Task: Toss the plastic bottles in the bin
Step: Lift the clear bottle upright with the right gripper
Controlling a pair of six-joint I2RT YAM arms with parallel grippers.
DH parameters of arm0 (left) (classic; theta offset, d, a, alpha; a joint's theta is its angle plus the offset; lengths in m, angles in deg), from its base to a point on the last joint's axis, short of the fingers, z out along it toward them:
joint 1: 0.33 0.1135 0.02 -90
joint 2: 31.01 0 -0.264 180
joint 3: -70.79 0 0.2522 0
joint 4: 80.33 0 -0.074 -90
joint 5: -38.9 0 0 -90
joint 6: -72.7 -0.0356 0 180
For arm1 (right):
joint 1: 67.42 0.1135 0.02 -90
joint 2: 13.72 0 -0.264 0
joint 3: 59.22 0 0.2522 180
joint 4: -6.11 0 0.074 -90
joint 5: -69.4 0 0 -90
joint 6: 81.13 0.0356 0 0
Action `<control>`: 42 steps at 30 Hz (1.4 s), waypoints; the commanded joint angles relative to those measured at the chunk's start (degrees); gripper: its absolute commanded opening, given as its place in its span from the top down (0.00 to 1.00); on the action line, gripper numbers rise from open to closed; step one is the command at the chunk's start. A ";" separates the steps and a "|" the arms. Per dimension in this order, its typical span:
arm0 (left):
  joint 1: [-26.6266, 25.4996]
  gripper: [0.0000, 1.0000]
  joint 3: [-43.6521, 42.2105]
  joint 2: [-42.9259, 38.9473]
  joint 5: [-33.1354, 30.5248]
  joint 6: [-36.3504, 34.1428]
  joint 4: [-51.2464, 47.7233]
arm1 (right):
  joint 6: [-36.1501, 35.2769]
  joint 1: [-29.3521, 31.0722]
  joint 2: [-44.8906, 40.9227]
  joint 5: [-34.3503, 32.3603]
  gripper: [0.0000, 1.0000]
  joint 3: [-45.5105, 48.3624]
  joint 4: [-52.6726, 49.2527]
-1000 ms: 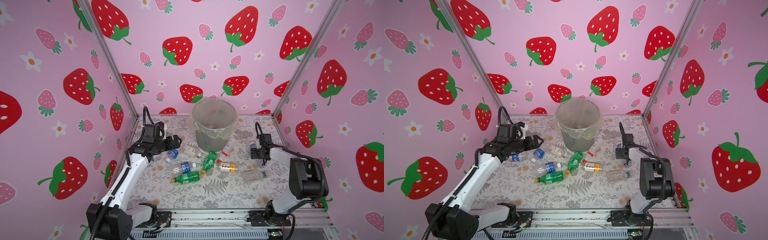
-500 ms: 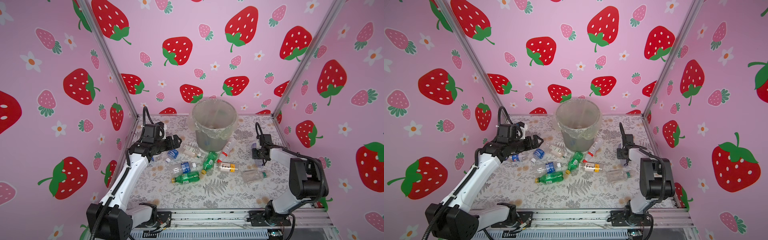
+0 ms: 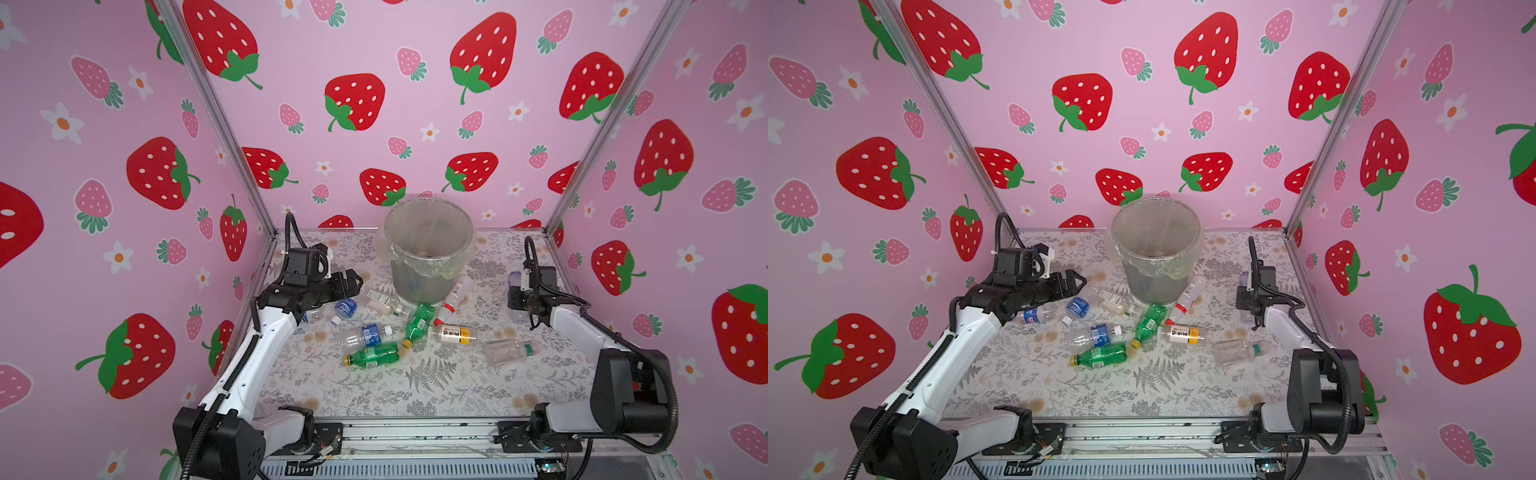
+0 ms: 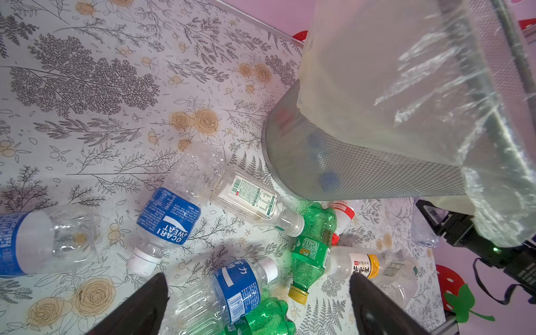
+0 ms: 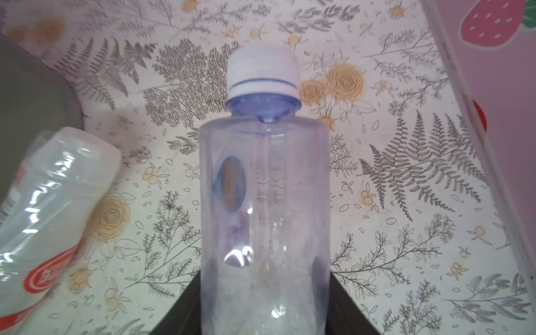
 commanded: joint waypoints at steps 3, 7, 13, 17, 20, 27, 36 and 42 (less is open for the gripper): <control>0.42 0.01 -0.31 0.30 0.45 0.26 0.31 | 3.91 -0.27 -6.93 2.56 0.48 1.62 1.24; 0.84 0.01 0.02 0.85 -1.05 1.42 -0.63 | 6.22 -0.30 -12.42 4.05 0.48 3.28 1.85; 1.36 0.01 0.03 1.87 0.97 1.50 -0.21 | 9.70 -0.19 -19.64 7.37 0.48 4.99 1.68; 1.79 0.01 0.04 2.56 3.01 0.55 0.32 | 10.10 0.29 -23.44 9.97 0.50 4.73 -0.15; 2.34 0.01 0.06 2.97 4.24 -0.08 0.49 | 10.24 0.90 -26.67 9.80 0.51 4.99 -2.05; 2.69 0.01 0.36 3.40 3.90 -0.64 0.65 | 12.11 2.08 -35.86 11.94 0.52 6.50 -5.07; 2.85 0.01 0.34 2.58 2.43 -1.78 1.09 | 14.76 4.30 -42.50 15.24 0.54 7.96 -8.16; 2.91 0.01 0.22 2.09 1.25 -2.23 1.09 | 14.03 4.74 -47.53 15.60 0.54 7.12 -10.03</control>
